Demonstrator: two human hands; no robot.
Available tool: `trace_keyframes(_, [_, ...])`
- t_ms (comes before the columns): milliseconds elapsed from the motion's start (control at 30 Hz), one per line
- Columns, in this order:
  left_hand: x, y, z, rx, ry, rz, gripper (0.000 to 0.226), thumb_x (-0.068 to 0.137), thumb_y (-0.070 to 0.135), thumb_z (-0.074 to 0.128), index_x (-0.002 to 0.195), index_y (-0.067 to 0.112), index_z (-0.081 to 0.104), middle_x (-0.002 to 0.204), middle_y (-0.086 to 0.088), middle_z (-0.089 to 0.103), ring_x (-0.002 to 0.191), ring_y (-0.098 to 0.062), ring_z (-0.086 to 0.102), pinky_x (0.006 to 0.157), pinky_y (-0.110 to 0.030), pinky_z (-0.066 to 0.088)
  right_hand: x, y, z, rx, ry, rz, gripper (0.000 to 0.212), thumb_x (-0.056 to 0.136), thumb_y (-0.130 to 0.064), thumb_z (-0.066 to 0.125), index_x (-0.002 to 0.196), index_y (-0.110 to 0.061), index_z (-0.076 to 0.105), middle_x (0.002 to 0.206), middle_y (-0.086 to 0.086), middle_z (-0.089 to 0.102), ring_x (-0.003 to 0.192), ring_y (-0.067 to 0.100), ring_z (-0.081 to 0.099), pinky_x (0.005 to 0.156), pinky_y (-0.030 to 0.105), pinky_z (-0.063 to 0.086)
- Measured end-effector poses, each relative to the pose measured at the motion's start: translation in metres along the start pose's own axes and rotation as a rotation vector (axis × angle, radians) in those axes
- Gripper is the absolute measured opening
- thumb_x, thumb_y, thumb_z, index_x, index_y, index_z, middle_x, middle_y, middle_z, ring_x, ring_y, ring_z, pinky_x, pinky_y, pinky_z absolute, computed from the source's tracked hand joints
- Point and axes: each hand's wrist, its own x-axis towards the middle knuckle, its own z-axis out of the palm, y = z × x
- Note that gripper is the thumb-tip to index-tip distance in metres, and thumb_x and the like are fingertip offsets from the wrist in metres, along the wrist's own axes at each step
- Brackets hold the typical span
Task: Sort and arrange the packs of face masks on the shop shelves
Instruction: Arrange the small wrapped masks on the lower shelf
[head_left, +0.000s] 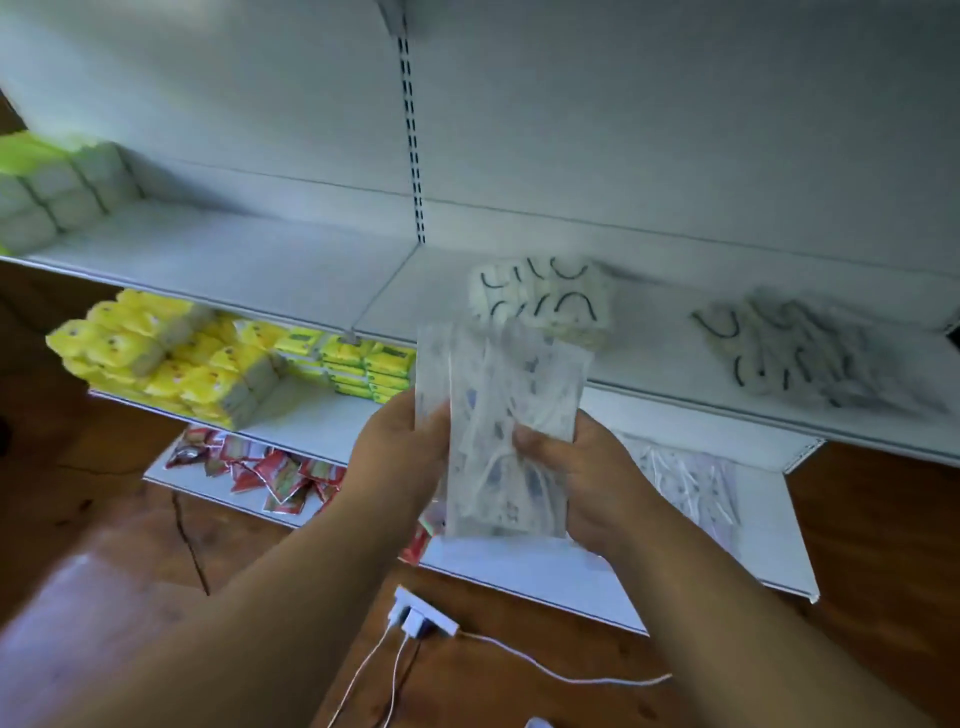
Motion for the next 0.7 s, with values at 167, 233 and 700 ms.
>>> trace_keyframes(167, [0.000, 0.058, -0.074, -0.222, 0.080, 0.040, 0.017, 0.099, 0.030, 0.059, 0.099, 0.023, 0.074, 0.094, -0.002, 0.078, 0.092, -0.028, 0.075, 0.088, -0.055, 0.058, 0.007, -0.047, 0.081, 0.019, 0.062, -0.150, 0.020, 0.092, -0.004, 0.066, 0.108, -0.014, 0.070, 0.102, 0.013, 0.075, 0.097, 0.035, 0.072, 0.088, 0.056, 0.055])
trace_keyframes(233, [0.004, 0.078, -0.101, -0.244, 0.071, 0.097, 0.015, 0.094, 0.028, 0.062, 0.102, 0.024, 0.074, 0.098, -0.006, 0.078, 0.095, -0.032, 0.073, 0.089, -0.060, 0.056, 0.007, -0.068, 0.107, 0.011, 0.070, -0.215, 0.019, 0.094, -0.005, 0.063, 0.108, -0.015, 0.069, 0.101, 0.012, 0.076, 0.096, 0.034, 0.072, 0.091, 0.055, 0.054])
trace_keyframes(700, [0.044, 0.258, -0.098, -0.182, -0.052, 0.440, 0.024, 0.095, 0.044, 0.062, 0.109, 0.025, 0.064, 0.100, 0.003, 0.072, 0.090, -0.018, 0.070, 0.073, -0.038, 0.061, -0.012, -0.249, 0.152, -0.029, 0.300, -0.571, 0.010, 0.095, -0.010, 0.063, 0.095, -0.015, 0.071, 0.092, 0.007, 0.077, 0.087, 0.029, 0.074, 0.079, 0.050, 0.060])
